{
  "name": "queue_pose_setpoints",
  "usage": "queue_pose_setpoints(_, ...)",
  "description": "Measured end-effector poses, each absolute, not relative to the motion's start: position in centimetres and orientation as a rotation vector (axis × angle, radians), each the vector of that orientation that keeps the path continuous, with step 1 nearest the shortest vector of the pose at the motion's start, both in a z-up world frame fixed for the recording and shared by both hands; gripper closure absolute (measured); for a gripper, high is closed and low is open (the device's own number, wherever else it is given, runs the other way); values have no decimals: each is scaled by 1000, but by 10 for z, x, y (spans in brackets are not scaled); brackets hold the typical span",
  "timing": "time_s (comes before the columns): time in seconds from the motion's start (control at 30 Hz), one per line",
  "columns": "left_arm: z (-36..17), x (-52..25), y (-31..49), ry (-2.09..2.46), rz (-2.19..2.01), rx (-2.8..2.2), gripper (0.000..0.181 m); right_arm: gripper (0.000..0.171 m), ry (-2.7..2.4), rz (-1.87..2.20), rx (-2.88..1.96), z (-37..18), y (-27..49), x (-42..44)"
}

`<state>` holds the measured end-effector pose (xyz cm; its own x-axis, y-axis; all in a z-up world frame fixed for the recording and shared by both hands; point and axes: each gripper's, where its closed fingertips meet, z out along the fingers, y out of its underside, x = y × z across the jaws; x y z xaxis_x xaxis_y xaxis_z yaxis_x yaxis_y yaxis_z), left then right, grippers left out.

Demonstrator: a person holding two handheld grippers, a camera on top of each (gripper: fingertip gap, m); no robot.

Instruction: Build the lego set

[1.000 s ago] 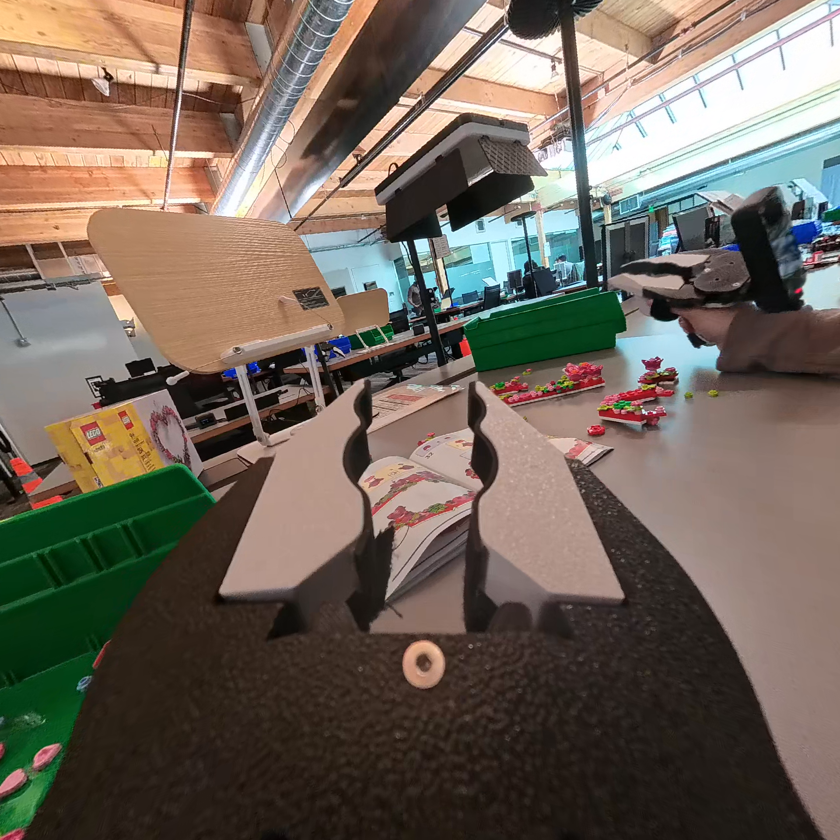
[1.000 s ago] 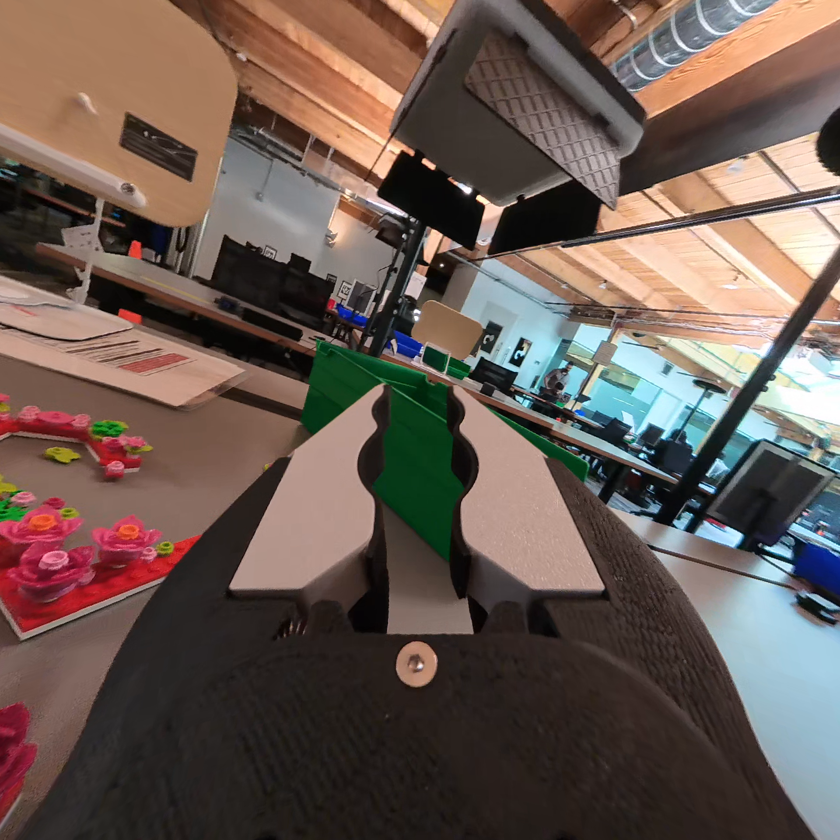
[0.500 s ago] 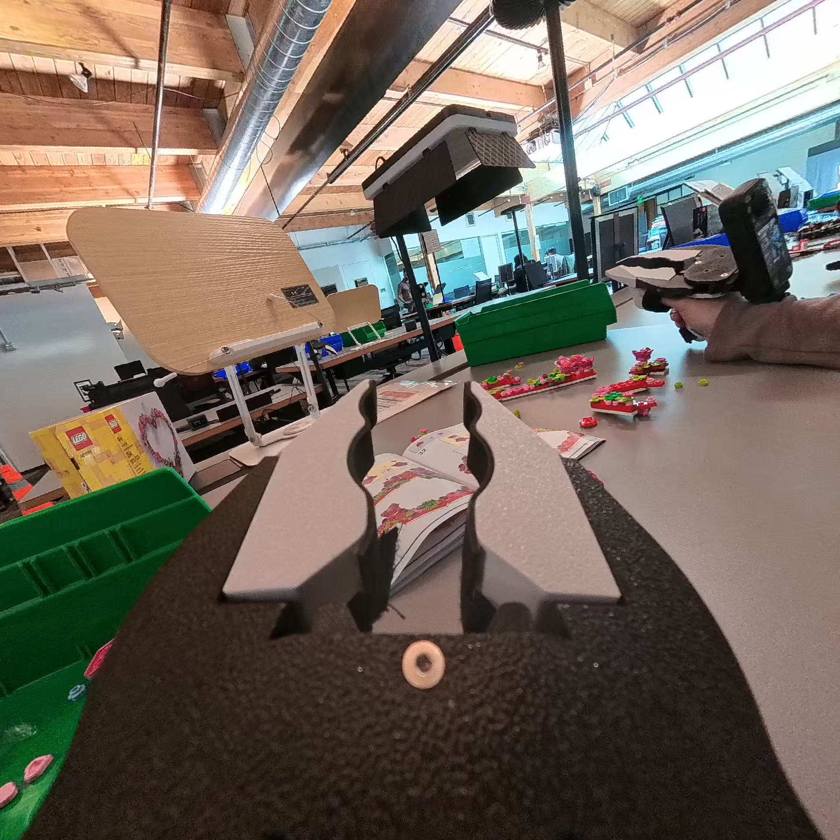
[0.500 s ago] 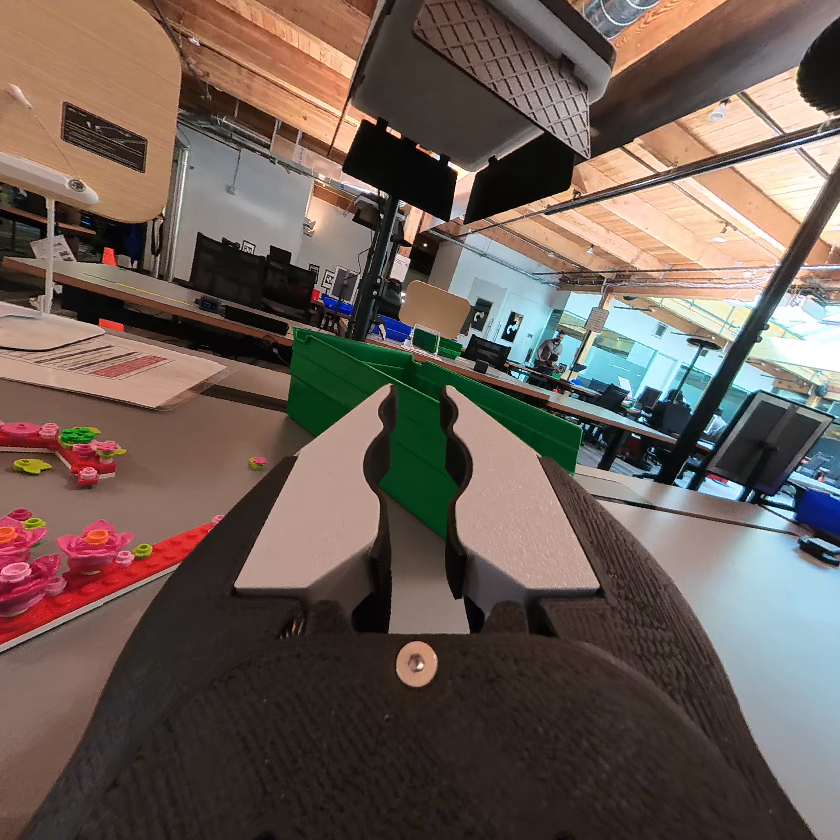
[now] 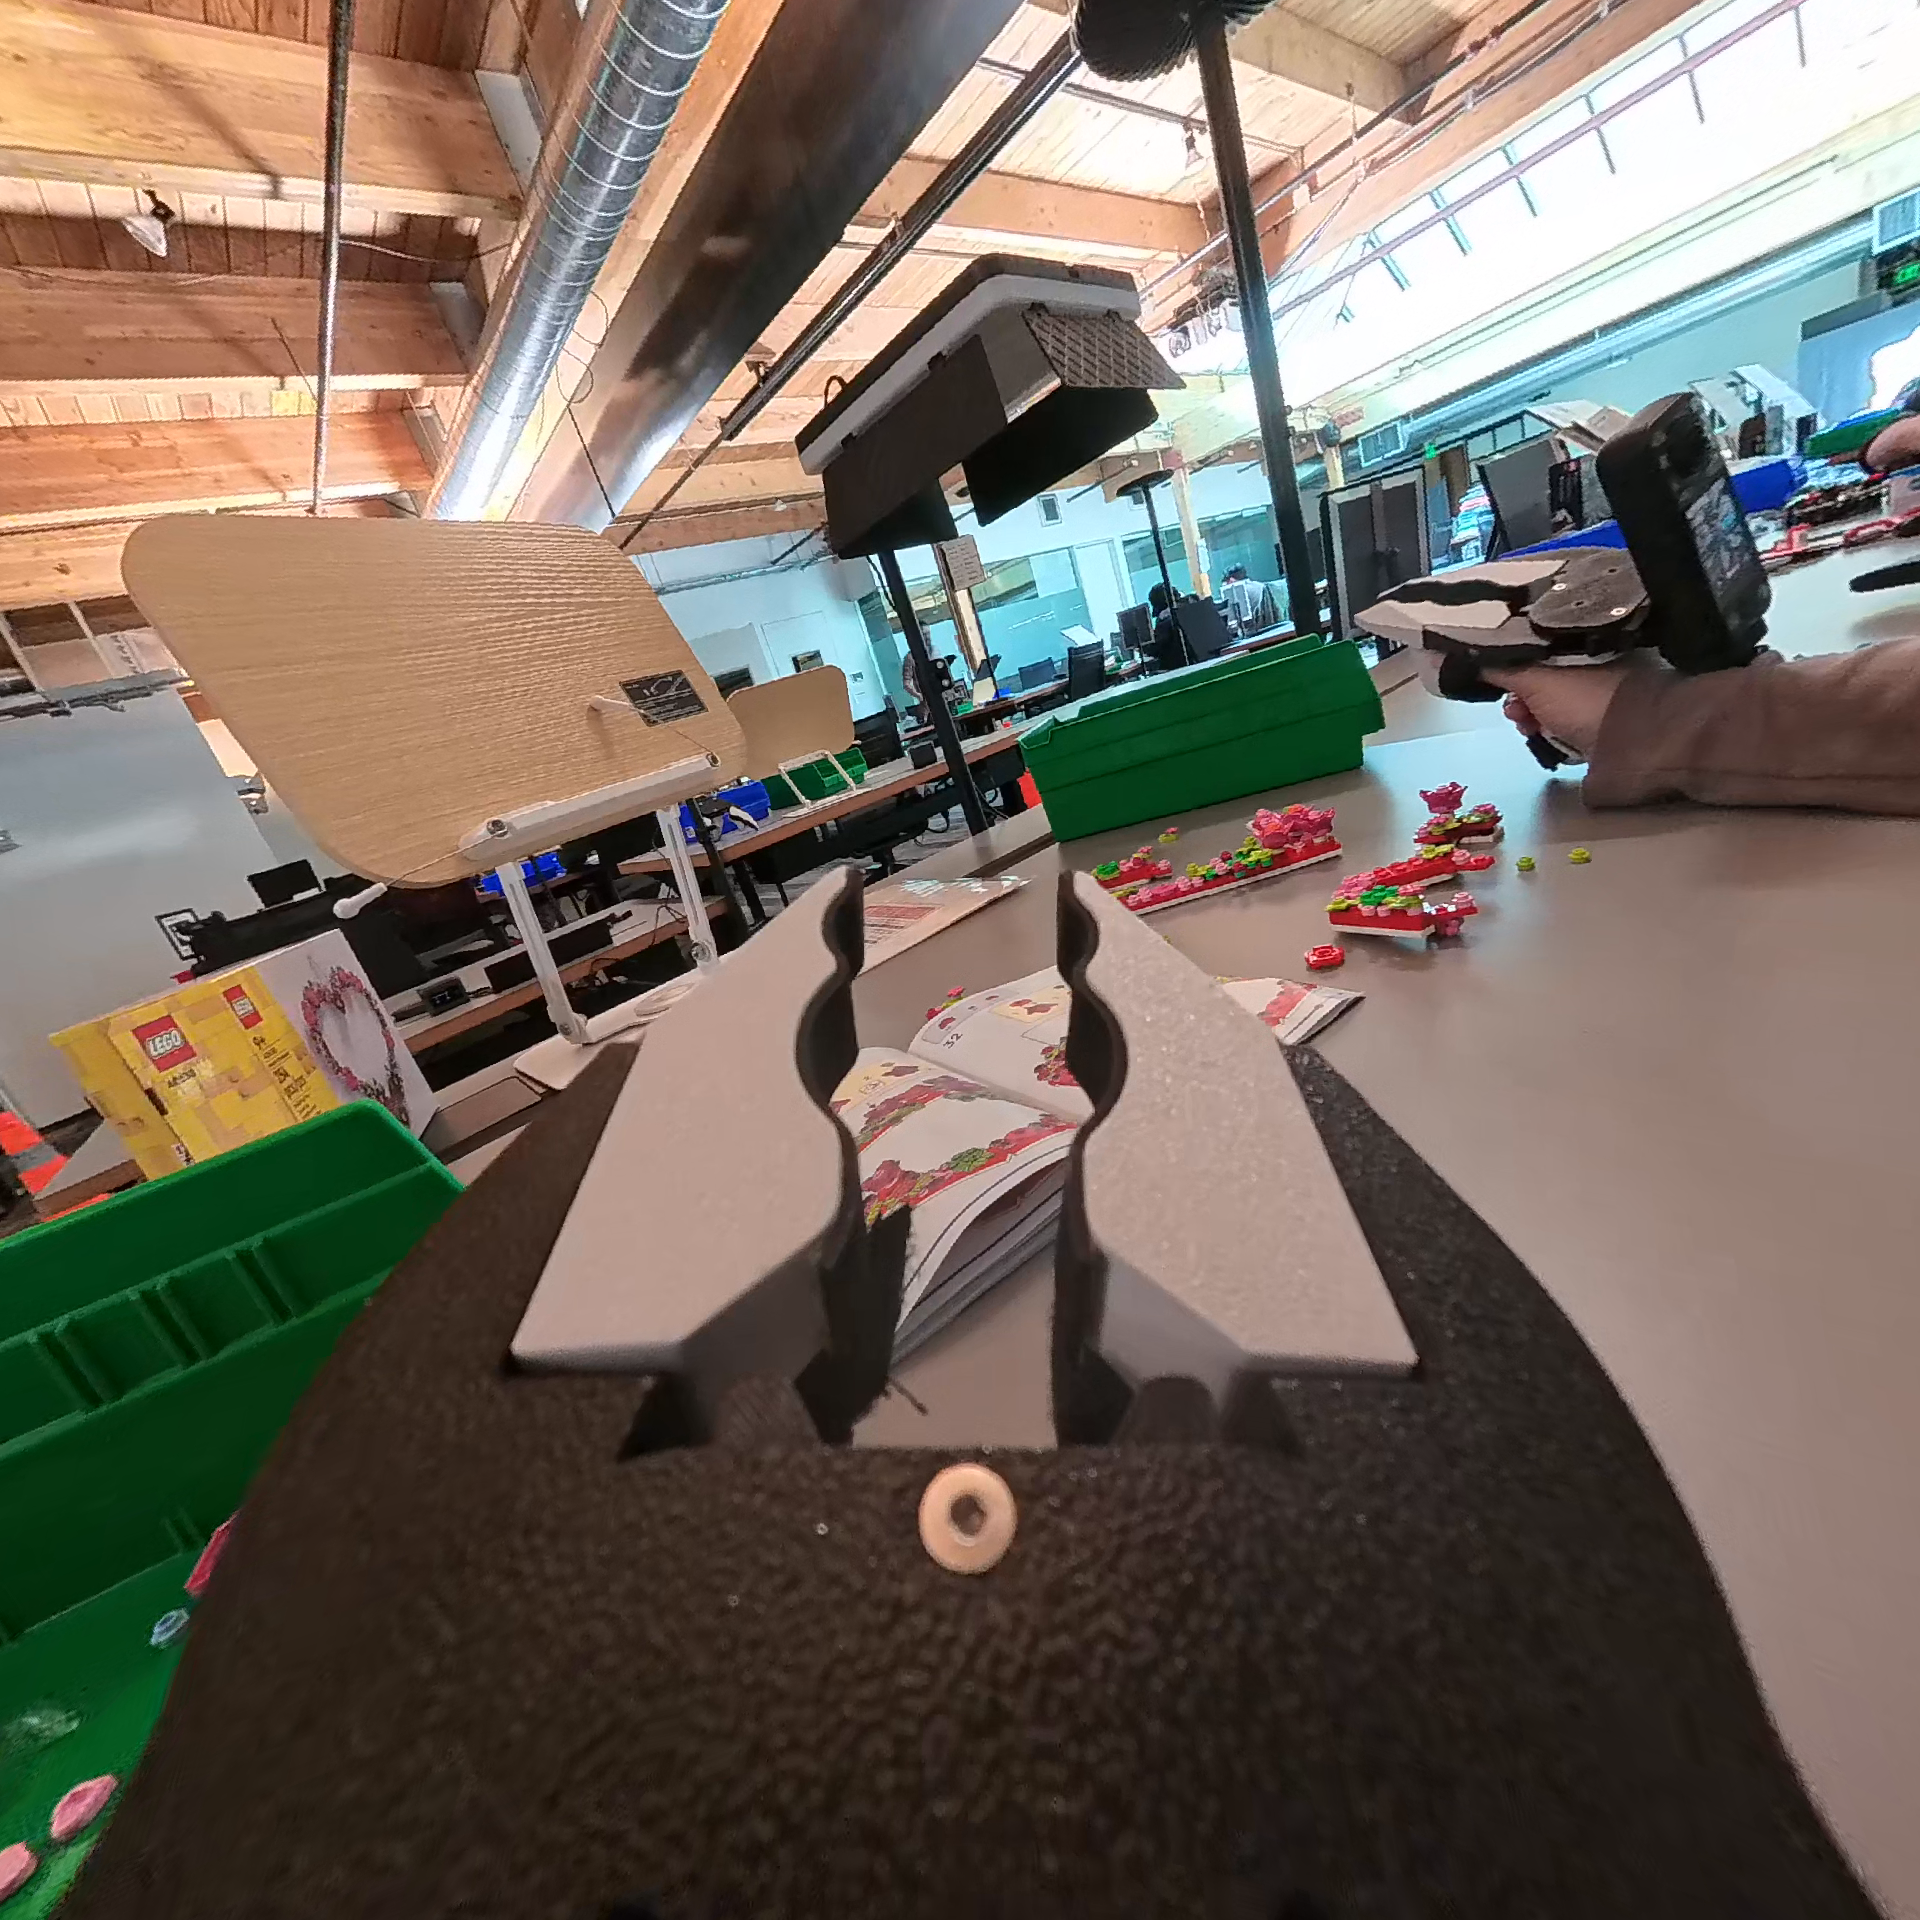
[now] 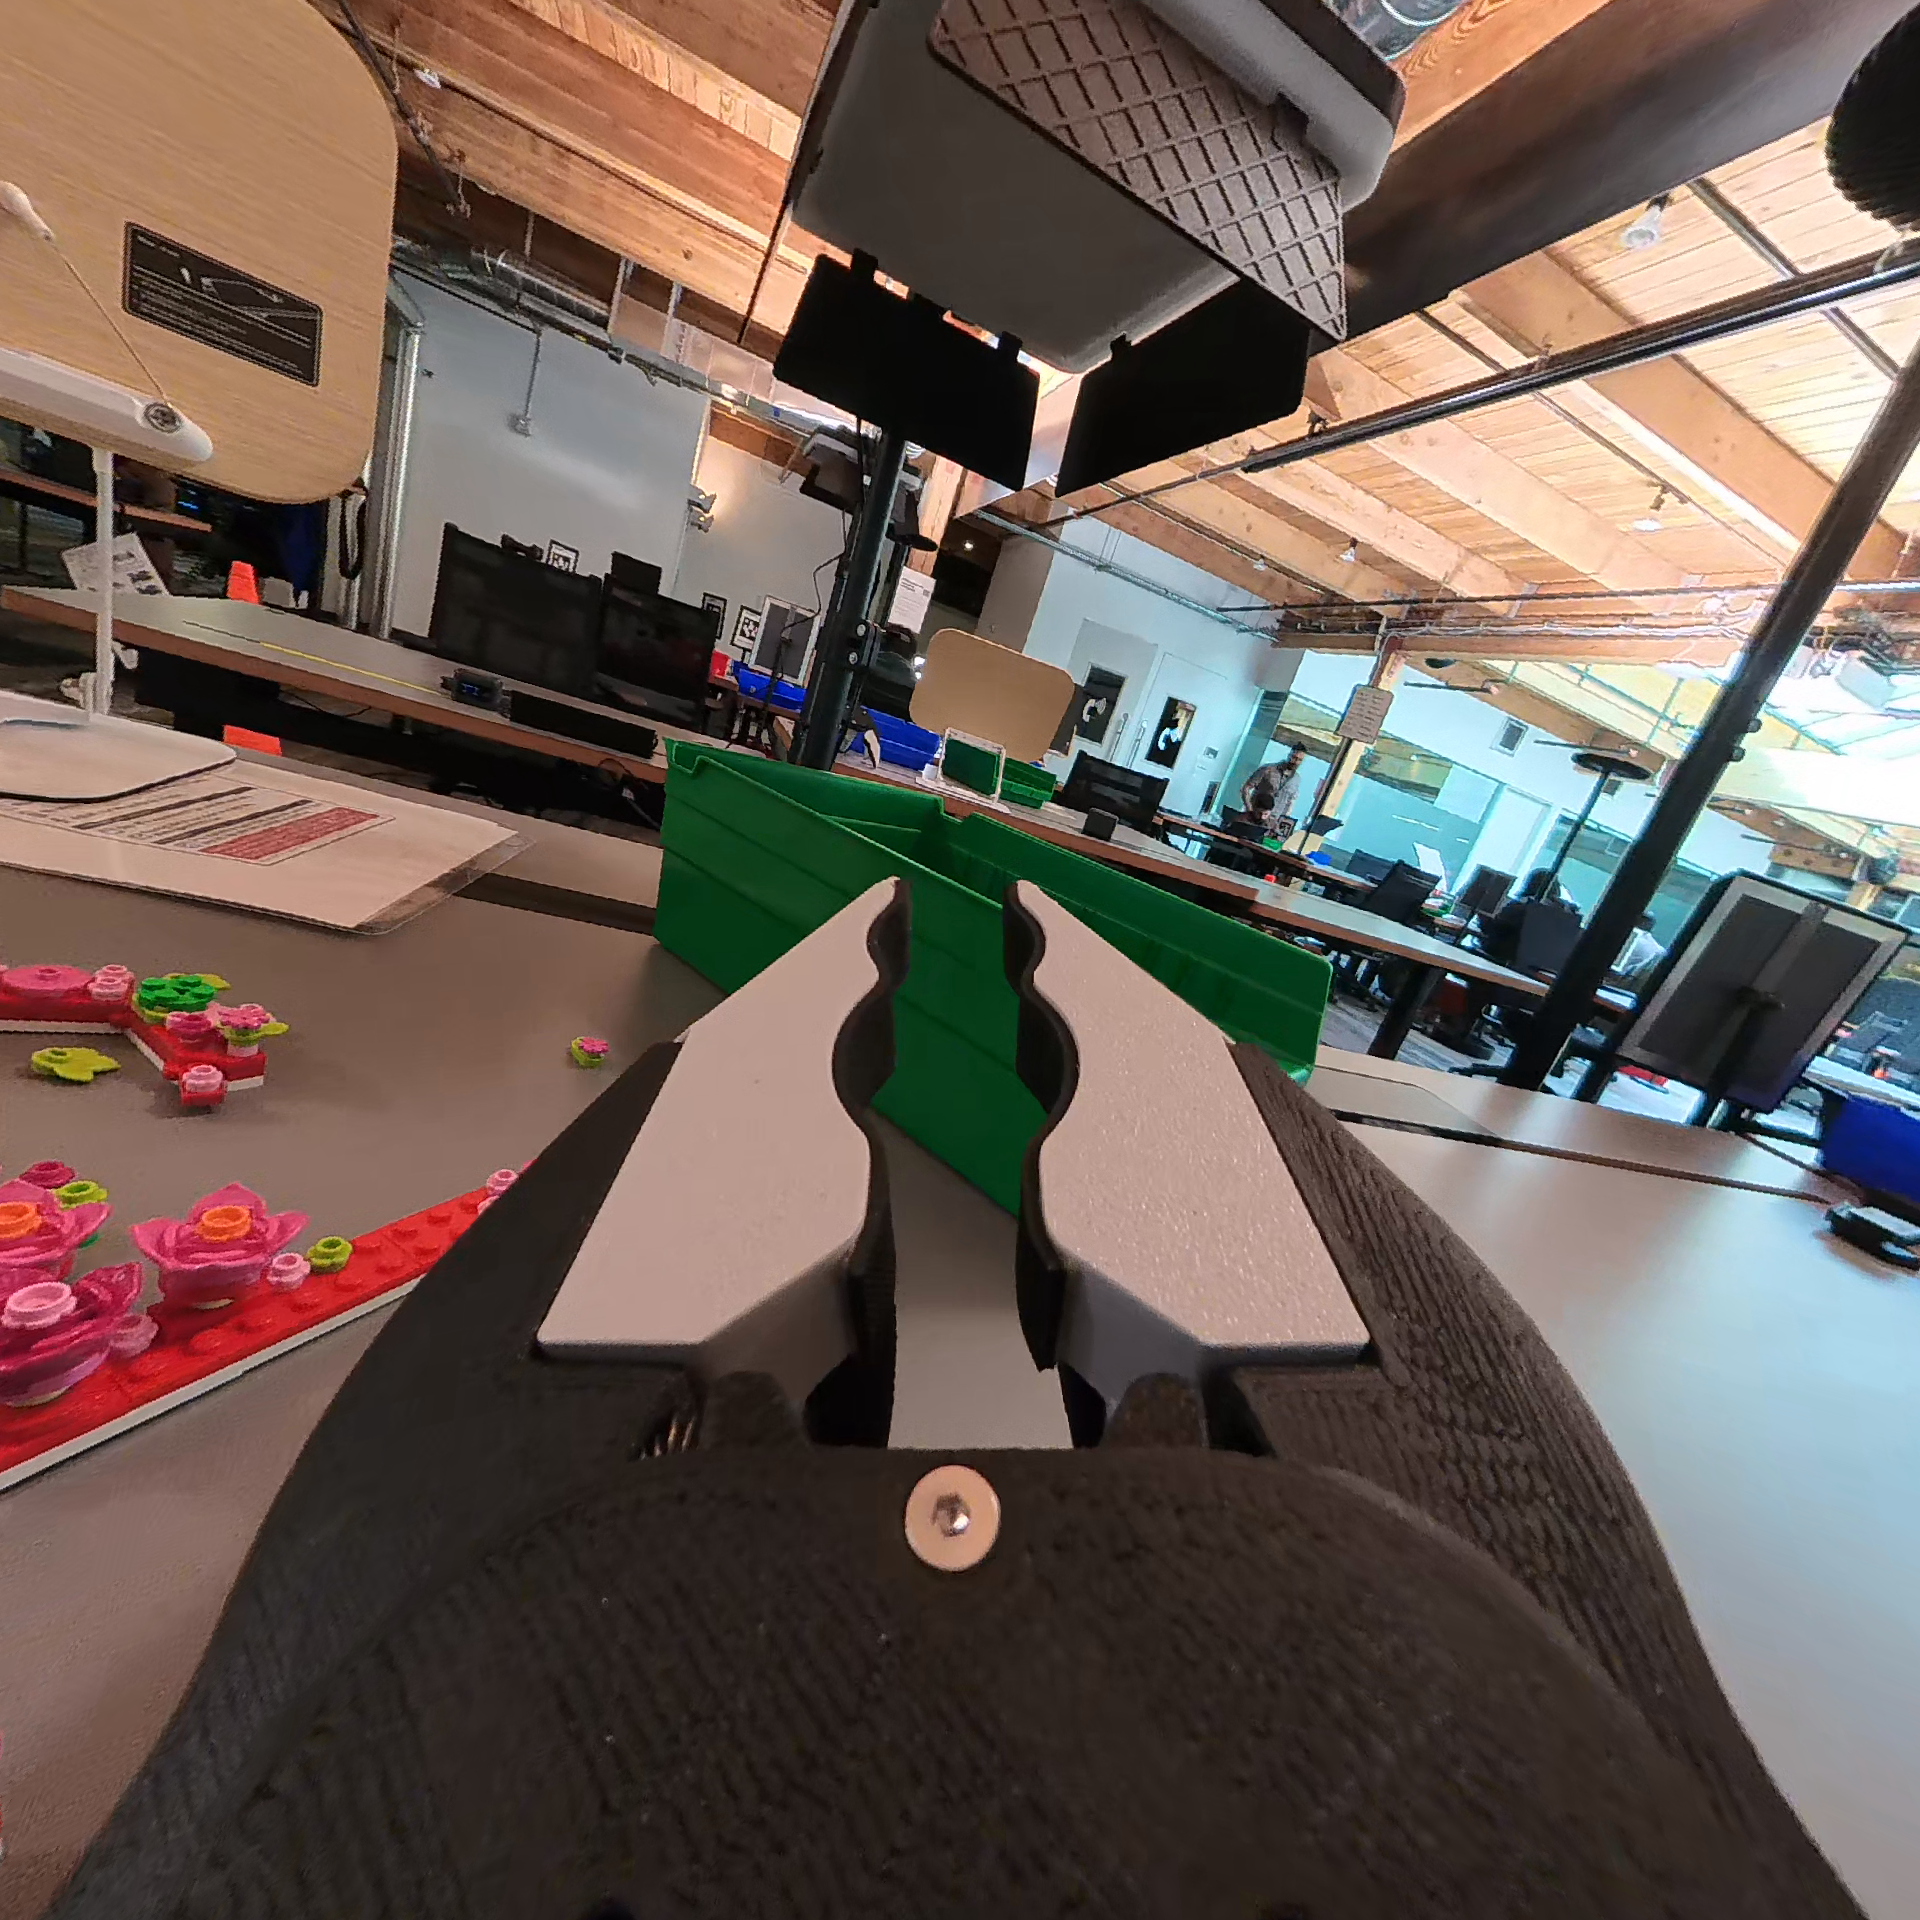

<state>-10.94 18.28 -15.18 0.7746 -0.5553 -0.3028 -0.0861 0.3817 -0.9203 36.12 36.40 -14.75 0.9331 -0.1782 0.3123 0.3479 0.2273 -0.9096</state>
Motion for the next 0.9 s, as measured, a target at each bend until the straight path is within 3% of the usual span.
queue_pose_setpoints(0.9,-156,-105,183,691,-295,-1158,154,156,-126,-352,-1306,-149,365,366)
